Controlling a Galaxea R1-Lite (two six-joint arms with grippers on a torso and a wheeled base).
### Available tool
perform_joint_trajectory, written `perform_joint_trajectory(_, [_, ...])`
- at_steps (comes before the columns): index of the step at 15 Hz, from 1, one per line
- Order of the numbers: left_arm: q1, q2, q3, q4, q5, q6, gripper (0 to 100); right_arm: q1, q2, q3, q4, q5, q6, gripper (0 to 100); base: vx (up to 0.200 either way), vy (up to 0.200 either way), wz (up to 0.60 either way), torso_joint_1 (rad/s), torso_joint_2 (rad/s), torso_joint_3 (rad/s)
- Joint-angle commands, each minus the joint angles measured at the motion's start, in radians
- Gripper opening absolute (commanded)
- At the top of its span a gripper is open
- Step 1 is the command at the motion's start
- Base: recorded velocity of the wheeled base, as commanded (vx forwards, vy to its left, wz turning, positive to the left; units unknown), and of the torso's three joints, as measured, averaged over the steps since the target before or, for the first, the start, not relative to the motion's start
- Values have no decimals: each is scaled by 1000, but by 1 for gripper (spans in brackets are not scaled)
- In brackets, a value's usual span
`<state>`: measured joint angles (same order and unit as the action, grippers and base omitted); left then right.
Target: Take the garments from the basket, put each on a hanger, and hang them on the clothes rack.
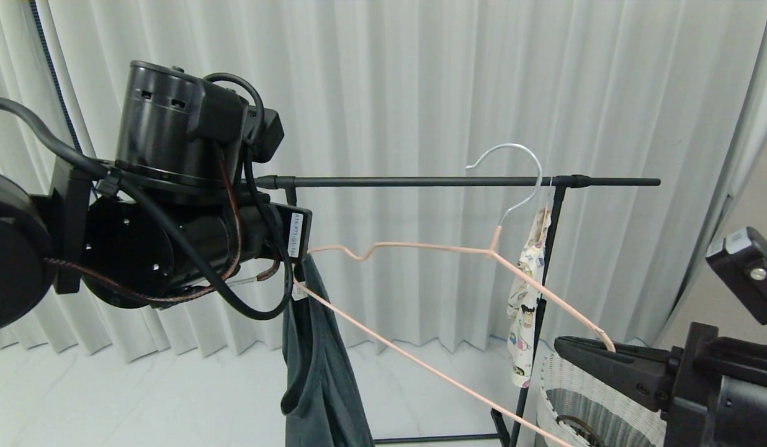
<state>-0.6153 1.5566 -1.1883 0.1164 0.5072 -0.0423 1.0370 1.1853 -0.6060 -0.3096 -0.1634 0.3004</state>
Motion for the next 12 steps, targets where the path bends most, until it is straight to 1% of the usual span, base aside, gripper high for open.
perform_joint_trajectory(1, [0,-3,-5,0,1,-2,0,-11,63,0,-40,-11,0,0,0,0,0,0,0,0])
perform_joint_trajectory(3, [0,-4,-5,0,1,-2,0,-11,97,-14,-94,-16,-1,0,0,0,0,0,0,0])
perform_joint_trajectory(6, [0,-4,-5,0,1,-5,0,-11,143,-46,-98,-45,-1,0,0,0,0,0,0,0])
perform_joint_trajectory(8, [-4,-4,-5,2,2,-25,0,-11,180,-60,-105,-53,-1,0,0,0,0,0,0,0])
perform_joint_trajectory(10, [-14,-6,-5,0,2,-37,0,-11,217,-63,-146,-54,-1,0,0,0,0,0,0,0])
perform_joint_trajectory(11, [-21,-6,-5,2,4,-50,0,-11,261,-69,-189,-56,-7,0,0,0,0,0,0,0])
perform_joint_trajectory(12, [-21,-6,-7,0,4,-56,0,-11,281,-74,-191,-61,-7,0,0,0,0,0,0,0])
